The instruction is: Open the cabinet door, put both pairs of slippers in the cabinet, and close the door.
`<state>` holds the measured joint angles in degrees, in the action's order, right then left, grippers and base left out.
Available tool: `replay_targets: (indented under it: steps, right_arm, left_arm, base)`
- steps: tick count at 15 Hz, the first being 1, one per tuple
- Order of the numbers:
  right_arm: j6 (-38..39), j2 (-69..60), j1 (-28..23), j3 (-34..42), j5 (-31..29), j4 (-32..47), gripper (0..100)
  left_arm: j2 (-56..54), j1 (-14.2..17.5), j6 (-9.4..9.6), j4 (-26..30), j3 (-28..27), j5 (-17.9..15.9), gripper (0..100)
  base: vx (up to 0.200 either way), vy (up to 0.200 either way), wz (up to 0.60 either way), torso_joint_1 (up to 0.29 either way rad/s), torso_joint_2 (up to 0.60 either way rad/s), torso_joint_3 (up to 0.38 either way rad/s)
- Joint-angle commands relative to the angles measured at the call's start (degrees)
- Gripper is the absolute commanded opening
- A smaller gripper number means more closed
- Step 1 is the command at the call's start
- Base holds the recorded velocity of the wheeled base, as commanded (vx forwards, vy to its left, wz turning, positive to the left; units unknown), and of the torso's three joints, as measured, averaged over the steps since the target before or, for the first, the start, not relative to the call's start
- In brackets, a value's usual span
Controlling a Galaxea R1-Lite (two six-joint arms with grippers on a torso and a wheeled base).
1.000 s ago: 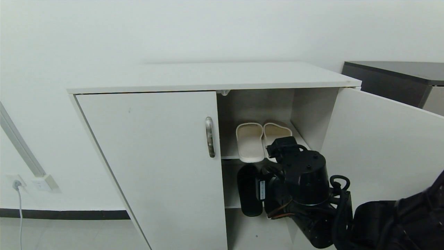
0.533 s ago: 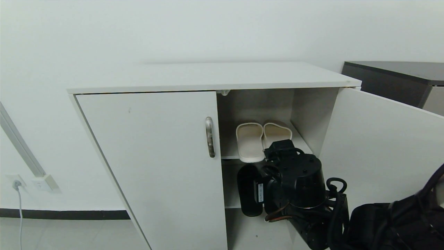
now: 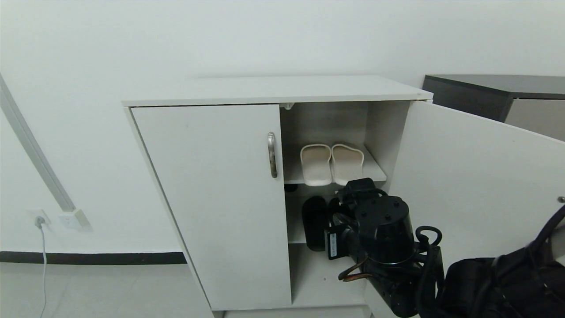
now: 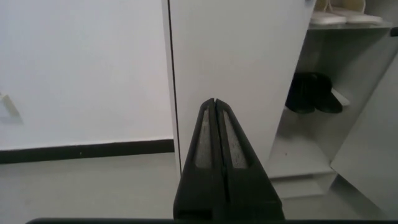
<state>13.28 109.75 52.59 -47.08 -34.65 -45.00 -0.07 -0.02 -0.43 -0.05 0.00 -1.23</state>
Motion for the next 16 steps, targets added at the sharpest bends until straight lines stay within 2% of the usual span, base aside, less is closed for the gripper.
replay_targets:
  steps: [1,9,16]
  right_arm:
    - [0.1,0.1,0.1,0.3,0.3,0.0,0]
    - [-0.1,0.8,-0.7,0.8,0.5,-0.5,0]
    - [-1.5,1.3,-1.3,2.1,0.5,-3.0,0]
  left_arm:
    - [0.1,0.0,-0.01,0.0,0.0,0.1,0]
    - [0.1,0.0,-0.19,0.0,0.0,0.2,0]
    - [0.1,0.0,-0.28,0.0,0.0,0.2,0]
  base:
    - [-0.2,0.0,0.0,-0.002,0.0,0.002]
    - [-0.2,0.0,0.0,0.002,0.0,0.001]
    - [0.0,0.0,0.0,0.0,0.0,0.0]
